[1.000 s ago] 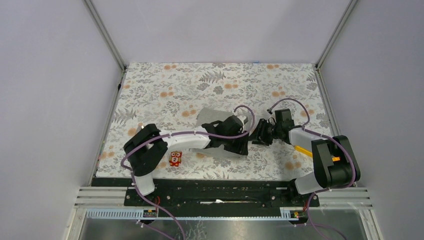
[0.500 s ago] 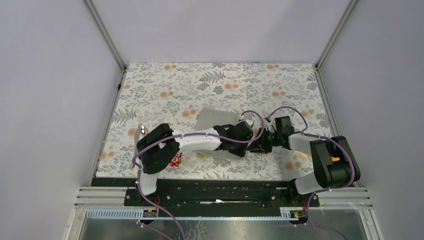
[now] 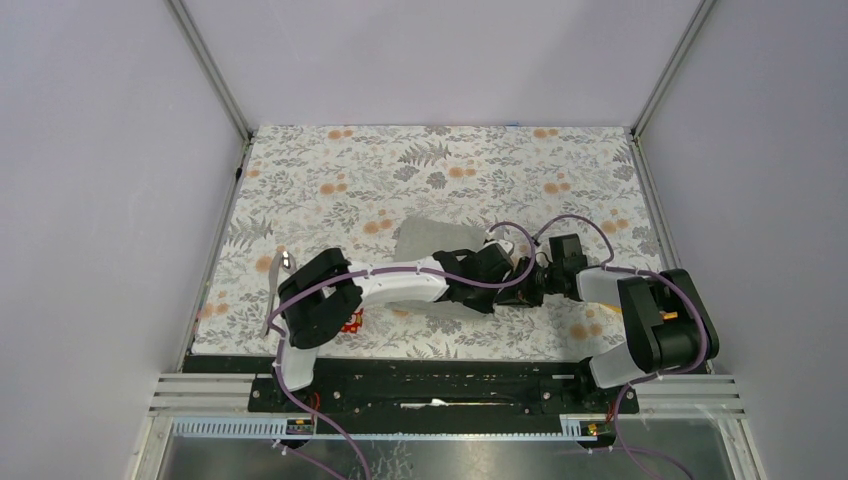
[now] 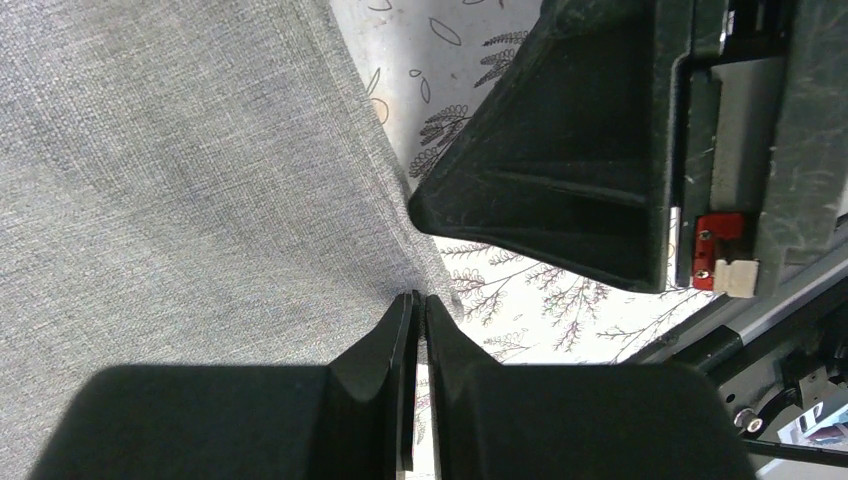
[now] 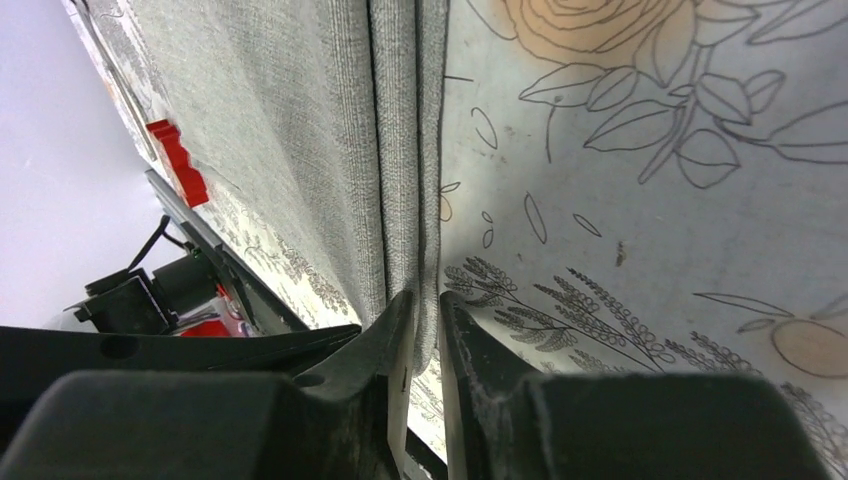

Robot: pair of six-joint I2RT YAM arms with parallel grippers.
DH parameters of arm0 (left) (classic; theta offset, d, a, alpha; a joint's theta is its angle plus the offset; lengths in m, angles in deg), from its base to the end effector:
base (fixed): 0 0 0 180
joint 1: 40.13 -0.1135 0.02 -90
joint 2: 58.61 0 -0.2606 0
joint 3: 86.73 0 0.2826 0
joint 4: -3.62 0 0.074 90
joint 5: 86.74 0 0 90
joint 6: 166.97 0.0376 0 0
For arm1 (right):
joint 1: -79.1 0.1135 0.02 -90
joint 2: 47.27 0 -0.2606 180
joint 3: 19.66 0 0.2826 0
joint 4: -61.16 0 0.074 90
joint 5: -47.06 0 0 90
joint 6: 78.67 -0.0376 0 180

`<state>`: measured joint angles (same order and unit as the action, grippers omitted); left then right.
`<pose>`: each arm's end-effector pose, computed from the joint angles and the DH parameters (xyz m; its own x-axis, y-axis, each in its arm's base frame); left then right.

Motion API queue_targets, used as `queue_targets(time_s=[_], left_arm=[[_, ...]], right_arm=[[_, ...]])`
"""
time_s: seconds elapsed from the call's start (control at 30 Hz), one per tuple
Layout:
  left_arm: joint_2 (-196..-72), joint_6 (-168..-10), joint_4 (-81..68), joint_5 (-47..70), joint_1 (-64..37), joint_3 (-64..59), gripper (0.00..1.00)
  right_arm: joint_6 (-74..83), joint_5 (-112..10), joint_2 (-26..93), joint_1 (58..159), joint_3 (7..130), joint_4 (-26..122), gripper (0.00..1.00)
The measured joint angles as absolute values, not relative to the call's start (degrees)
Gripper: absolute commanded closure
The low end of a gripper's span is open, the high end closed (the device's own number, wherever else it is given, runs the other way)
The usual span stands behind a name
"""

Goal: Fold the napkin into a case and place the utensils inside
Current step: Smooth out the lower triangle-folded napkin at the center of the board, then move the lower triangle-folded napkin to the center of the board.

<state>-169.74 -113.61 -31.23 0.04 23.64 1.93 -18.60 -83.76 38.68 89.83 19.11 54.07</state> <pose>0.1943 -0.3896 0.1547 -0.8250 0.3263 -0.4615 0.4859 0.8265 -0.2843 0.2445 0.0713 0.0830 -0.9486 0.2045 -0.2413 -0.0492 0.6582 0.7512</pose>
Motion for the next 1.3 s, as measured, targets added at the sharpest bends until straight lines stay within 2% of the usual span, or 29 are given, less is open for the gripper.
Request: queue_targets(time_s=[0.17,0.23,0.3,0.37,0.43,0.53,0.7,0.83,1.07,1.3], left_arm=[[-170.7,-113.6,-31.2,0.3,24.0,2.7,0.86],[-171.0,-113.7,-31.2,0.5,24.0,2.7,0.76],[-171.0,-113.9,-31.1,0.9,24.0,2.7,0.71],[-171.0,-114.0,-30.8,1.3,24.1,2.7,0.64],[-171.0,-114.1,-30.7,1.7,24.1,2.7,0.58],[-170.4,-114.3,-29.8,2.2,24.1,2.3,0.49],[-164.6,-114.5,-28.7,2.2,23.5,-1.7,0.45],[-156.2,-114.6,-27.0,2.4,20.5,-7.2,0.43],[-144.4,-115.5,-24.0,3.9,10.9,-16.6,0.42],[-136.2,-115.7,-22.7,4.7,5.6,-24.3,0.41]], right_arm=[[-19.1,-79.5,35.8,89.8,19.0,53.3,0.8],[-19.4,-77.7,34.5,89.6,19.0,52.9,0.79],[-19.6,-76.4,34.1,89.5,19.1,52.6,0.76],[-19.7,-76.5,34.4,89.3,19.5,52.3,0.71],[-19.7,-77.0,35.2,89.3,20.3,52.5,0.6],[-19.5,-77.8,36.5,89.2,21.4,52.6,0.51],[-18.9,-78.9,39.0,89.2,24.0,52.7,0.42],[-19.3,-78.1,41.7,89.2,27.4,53.0,0.38],[-21.1,-76.2,51.9,89.2,37.9,55.8,0.42],[-20.5,-74.3,61.9,89.2,49.8,53.9,0.71]])
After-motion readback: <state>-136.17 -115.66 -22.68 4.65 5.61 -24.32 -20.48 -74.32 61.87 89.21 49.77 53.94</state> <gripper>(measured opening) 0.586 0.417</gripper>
